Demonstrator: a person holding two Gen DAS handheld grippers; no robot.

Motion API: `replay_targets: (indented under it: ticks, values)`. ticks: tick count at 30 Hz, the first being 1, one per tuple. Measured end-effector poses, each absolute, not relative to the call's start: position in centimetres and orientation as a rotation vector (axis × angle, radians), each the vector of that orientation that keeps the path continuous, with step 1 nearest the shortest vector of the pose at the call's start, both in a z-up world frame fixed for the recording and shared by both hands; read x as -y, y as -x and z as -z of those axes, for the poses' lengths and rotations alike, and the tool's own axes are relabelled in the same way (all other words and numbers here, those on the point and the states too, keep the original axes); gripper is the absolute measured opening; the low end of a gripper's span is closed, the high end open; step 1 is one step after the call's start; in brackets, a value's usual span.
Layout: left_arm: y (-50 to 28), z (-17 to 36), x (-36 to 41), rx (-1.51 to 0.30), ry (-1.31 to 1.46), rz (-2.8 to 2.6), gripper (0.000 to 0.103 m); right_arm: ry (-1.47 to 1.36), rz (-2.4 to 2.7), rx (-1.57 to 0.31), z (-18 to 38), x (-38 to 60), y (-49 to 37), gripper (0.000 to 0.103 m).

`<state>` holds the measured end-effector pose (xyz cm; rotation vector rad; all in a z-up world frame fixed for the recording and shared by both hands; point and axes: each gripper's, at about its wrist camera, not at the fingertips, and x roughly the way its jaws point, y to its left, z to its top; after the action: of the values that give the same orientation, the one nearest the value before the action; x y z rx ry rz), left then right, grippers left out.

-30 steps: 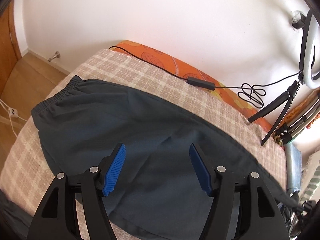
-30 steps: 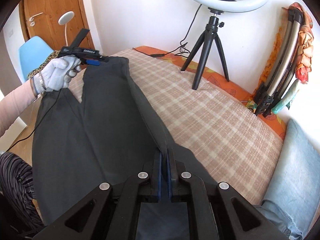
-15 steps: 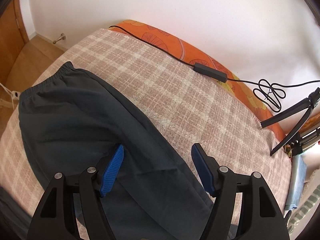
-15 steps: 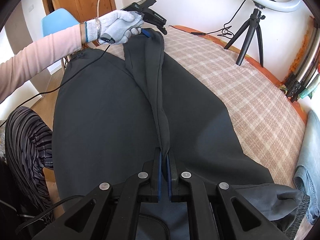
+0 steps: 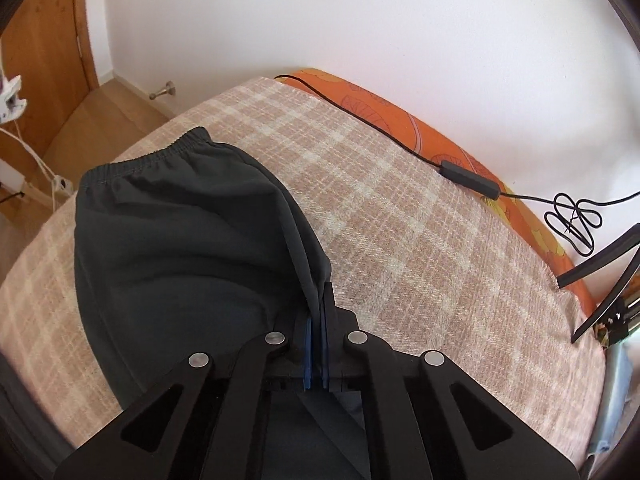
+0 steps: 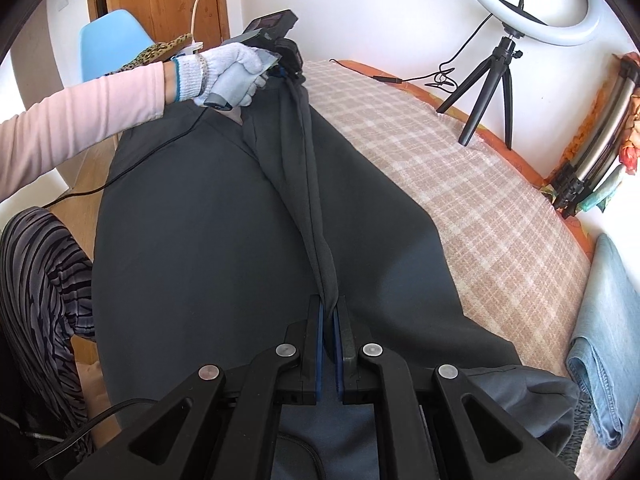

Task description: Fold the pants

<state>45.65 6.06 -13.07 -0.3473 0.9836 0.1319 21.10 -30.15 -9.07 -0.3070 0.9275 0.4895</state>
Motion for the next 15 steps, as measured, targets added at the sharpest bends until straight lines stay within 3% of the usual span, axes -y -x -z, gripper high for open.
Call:
replay_targets:
  ticks: [15]
  values:
    - [-31.4,4.0,-15.0,-0.752,0.472,-0.034,0.001,0.399,-0.457,-0.869,4.2,27.4,-15.3,0.002]
